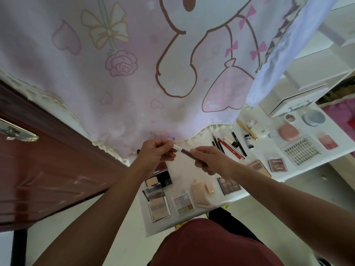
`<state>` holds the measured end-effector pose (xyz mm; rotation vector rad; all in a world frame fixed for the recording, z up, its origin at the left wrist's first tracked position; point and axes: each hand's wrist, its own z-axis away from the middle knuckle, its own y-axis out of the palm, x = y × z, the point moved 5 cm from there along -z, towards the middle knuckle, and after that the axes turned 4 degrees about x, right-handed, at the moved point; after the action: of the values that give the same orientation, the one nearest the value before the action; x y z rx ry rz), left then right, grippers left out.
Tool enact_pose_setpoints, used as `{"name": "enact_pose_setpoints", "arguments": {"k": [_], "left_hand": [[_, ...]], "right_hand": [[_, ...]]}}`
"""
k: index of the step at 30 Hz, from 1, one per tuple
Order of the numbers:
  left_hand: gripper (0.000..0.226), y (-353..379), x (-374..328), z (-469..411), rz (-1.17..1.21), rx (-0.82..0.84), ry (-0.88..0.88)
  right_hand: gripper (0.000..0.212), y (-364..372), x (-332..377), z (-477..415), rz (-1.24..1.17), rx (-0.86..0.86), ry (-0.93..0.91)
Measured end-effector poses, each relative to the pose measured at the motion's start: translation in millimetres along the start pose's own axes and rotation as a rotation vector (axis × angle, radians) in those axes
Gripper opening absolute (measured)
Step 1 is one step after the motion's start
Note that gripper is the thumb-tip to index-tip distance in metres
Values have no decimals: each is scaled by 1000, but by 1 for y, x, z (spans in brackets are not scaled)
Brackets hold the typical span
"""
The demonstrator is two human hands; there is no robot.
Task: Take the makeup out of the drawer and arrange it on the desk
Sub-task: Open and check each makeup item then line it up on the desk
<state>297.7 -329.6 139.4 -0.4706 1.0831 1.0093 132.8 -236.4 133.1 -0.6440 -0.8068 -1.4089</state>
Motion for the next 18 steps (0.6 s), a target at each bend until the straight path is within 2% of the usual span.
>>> {"name": "enact_pose_setpoints", "arguments": {"k": [3,8,11,15,18], "left_hand": [[14,3,-1,0,-19,12,-8],[13,4,-1,-1,-25,20,-9],[13,3,-1,0,-32,20,-14],[13,1,1,1,-34,14,-18],[13,-1,1,2,-31,8,-22]], "right_hand": [[39,-3,-1,1,9,-2,16],[15,-4,-2,1,56,-10,-37],[15,-2,-3,1,38,-6,-23],[38,0,-6,-3,37,17,9],[23,2,-6,-4,70,7,-22]]}}
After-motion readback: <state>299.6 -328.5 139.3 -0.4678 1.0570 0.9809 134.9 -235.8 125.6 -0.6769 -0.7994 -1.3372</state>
